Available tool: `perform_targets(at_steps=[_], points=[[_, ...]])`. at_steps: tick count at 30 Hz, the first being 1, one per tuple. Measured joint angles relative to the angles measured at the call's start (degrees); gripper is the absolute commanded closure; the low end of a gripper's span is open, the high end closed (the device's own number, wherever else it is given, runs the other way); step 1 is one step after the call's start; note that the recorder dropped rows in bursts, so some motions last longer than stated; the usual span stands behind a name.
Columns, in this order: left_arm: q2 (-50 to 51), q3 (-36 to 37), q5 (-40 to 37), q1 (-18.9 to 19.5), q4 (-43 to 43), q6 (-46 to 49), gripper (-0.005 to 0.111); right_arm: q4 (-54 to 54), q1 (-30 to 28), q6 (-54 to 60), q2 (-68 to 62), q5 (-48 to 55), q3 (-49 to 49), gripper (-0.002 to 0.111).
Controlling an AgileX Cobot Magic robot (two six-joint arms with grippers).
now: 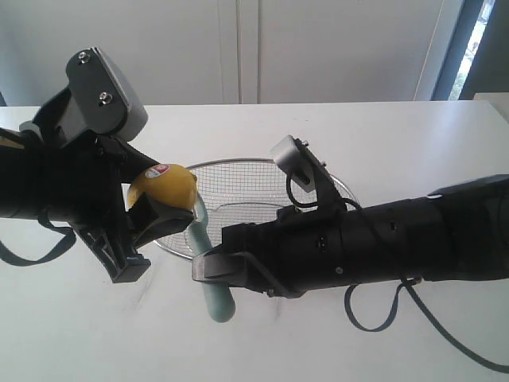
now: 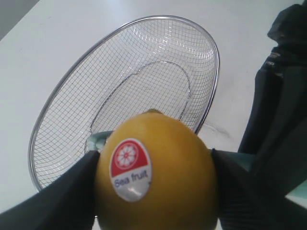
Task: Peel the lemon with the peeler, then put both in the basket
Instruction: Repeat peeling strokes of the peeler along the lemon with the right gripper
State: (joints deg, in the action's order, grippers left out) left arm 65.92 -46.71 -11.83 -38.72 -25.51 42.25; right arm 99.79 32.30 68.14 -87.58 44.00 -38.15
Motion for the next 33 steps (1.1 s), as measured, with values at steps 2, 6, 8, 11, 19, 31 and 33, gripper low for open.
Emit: perform_targets(at_steps=[2, 6, 8, 11, 19, 31, 33], points=[[0.00, 0.00, 0.00, 0.00, 0.00, 0.00, 0.107, 0.00, 0.00, 0.00, 0.13, 0.00, 0.00, 0.108], [0.00, 0.00, 0.00, 0.00, 0.00, 0.00, 0.107, 0.00, 0.00, 0.00, 1.41, -0.29, 0.00, 0.108], [0.00, 0.00, 0.00, 0.00, 0.00, 0.00, 0.107, 0.00, 0.00, -0.41, 2.54, -1.20, 0.00, 0.108], [0.00, 0.00, 0.00, 0.00, 0.00, 0.00, 0.107, -0.56, 0.00, -1.80, 4.13, -3.31, 0.00, 0.108], [0.00, 0.00, 0.00, 0.00, 0.00, 0.00, 0.107, -2.78, 0.00, -4.24, 8.34, -4.83, 0.00, 0.108], [0.00, 0.00, 0.00, 0.00, 0.00, 0.00, 0.107, -7.96, 0.00, -8.74, 19.06, -4.83, 0.00, 0.108], [0.00, 0.00, 0.00, 0.00, 0.00, 0.00, 0.107, -10.53, 0.00, -10.48, 21.23, -4.96, 0.00, 0.108]])
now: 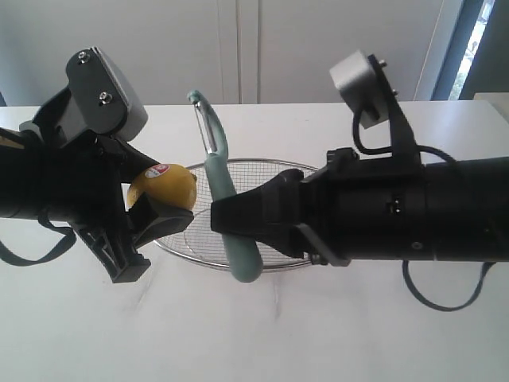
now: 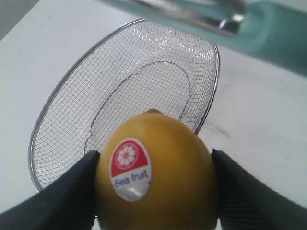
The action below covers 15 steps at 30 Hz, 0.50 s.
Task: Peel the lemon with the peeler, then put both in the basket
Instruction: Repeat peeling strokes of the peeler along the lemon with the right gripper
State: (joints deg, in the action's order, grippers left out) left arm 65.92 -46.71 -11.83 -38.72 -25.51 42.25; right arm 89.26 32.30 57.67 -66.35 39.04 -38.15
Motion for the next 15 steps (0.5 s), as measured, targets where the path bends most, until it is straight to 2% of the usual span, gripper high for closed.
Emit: perform_targets(at_steps=[7, 12, 15], points=[[0.00, 0.00, 0.00, 0.00, 0.00, 0.00, 0.107, -15.22, 0.00, -11.45, 7.12, -5.00, 0.00, 0.108], [0.00, 0.00, 0.00, 0.00, 0.00, 0.00, 0.107, -32.38, 0.00, -24.35, 7.60, -12.30, 0.28, 0.108], [0.00, 0.00, 0.00, 0.00, 0.00, 0.00, 0.107, -36.23, 0.00, -28.69, 5.65, -16.73, 2.26, 0.108]])
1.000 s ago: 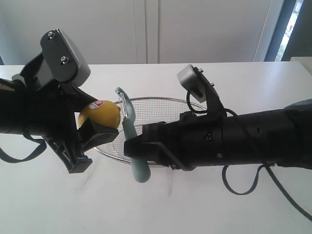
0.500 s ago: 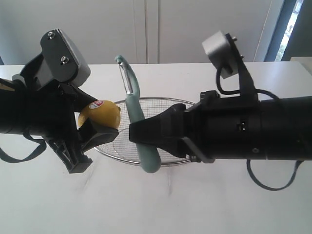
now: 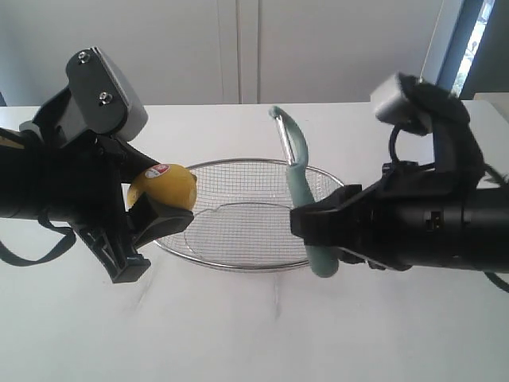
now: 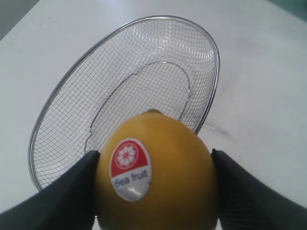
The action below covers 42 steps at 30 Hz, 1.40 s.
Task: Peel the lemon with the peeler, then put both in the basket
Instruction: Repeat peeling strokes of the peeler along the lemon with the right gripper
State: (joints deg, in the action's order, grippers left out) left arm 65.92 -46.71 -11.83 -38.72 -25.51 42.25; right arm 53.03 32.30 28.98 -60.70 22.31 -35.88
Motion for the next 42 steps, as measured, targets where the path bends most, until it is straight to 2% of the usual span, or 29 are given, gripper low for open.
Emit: perform_targets(at_steps=[7, 11, 19, 22, 35, 42], points=[[0.00, 0.00, 0.00, 0.00, 0.00, 0.00, 0.107, 1.24, 0.00, -1.85, -10.47, -1.90, 2.90, 0.108], [0.00, 0.00, 0.00, 0.00, 0.00, 0.00, 0.107, 7.16, 0.00, 0.63, -16.81, -0.20, 2.90, 0.108], [0.00, 0.00, 0.00, 0.00, 0.00, 0.00, 0.107, 33.92, 2.58, 25.50, -24.41, 7.82, -0.57, 0.108], [0.00, 0.00, 0.00, 0.00, 0.00, 0.00, 0.107, 38.84, 3.00, 30.04, -25.43, 10.43, -2.13, 0.108], [0.00, 0.00, 0.00, 0.00, 0.00, 0.00, 0.107, 41.54, 3.00, 31.63, -25.53, 15.63, -3.58, 0.108], [0.00, 0.00, -0.12, 0.00, 0.00, 0.00, 0.107, 41.54, 3.00, 31.63, -20.77, 12.14, -3.58, 0.108]])
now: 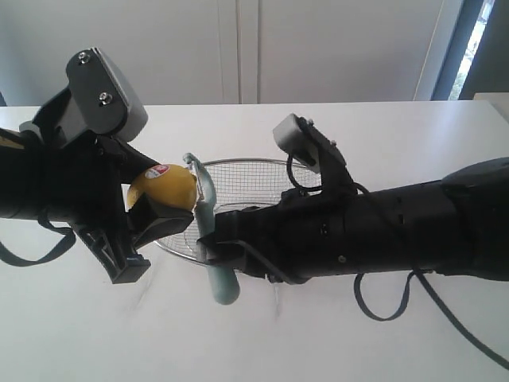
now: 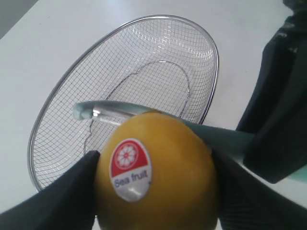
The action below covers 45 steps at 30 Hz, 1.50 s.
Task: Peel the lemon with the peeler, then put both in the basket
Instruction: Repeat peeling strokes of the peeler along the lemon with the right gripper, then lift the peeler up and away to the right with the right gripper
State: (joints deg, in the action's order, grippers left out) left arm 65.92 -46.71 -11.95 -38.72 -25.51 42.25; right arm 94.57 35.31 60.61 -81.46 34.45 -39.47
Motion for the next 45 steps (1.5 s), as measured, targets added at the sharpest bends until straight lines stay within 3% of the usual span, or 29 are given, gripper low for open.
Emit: perform_targets(at_steps=[16, 23, 34, 45], points=[[0.00, 0.00, 0.00, 0.00, 0.00, 0.00, 0.107, -6.08, 0.00, 0.00, 15.39, -0.62, 0.00, 0.108], [0.00, 0.00, -0.10, 0.00, 0.00, 0.00, 0.107, -23.17, 0.00, 0.00, 30.87, -2.19, 0.00, 0.108], [0.00, 0.00, -0.23, 0.00, 0.00, 0.00, 0.107, -55.58, 0.00, 0.17, 36.86, -4.85, 0.00, 0.108], [0.00, 0.00, -0.31, 0.00, 0.00, 0.00, 0.107, -61.61, 0.00, 0.19, 36.86, -14.24, 0.00, 0.108]])
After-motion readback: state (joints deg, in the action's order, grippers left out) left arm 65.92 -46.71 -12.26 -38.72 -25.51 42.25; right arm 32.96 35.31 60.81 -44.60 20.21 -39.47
